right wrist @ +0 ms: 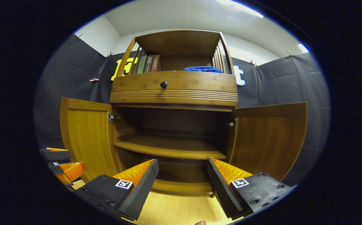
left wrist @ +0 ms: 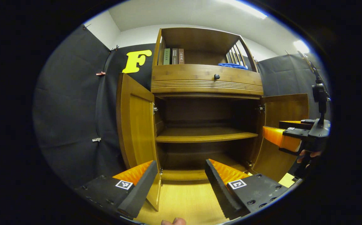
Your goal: Open the right door of the double-door shoe cabinet with the right hand, and open the left door with the left hand.
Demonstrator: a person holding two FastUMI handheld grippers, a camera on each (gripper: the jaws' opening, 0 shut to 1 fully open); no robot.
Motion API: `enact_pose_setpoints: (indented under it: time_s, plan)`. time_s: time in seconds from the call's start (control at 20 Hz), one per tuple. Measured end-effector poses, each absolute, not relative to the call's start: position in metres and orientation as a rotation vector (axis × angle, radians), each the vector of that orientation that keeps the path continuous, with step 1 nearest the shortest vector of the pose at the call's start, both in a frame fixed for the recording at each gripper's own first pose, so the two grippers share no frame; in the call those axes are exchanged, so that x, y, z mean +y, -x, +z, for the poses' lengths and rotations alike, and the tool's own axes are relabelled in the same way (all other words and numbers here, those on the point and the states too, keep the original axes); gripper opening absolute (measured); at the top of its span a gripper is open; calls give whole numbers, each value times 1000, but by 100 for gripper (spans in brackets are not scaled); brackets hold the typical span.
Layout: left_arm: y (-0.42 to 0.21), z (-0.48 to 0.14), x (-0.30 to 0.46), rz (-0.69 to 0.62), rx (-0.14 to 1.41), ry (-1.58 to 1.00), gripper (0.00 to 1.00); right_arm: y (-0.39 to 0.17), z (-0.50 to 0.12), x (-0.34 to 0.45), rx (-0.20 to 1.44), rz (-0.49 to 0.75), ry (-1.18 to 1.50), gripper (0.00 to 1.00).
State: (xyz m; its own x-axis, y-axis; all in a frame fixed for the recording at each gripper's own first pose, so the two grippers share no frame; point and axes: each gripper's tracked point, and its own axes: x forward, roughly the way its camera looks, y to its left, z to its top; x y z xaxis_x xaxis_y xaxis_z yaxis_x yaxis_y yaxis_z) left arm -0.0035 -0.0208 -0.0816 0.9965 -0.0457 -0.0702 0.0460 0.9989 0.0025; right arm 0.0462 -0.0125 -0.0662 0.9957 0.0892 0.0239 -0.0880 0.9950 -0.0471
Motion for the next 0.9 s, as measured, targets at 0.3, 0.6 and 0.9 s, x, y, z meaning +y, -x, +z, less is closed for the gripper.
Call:
enact_pose_setpoints:
  time_s: [0.3, 0.6, 0.9]
  plan:
    - [1, -78, -40, -50, 59, -23, 95, -48, -58, -18, -40, 99, 30, 96]
    - [12, -86, -58, -49, 74, -8, 95, -51, -60, -30, -38, 99, 21, 98]
    - [14, -93, -59, -14, 88, 5, 95, -54, -64, -30, -35, 128, 28, 98]
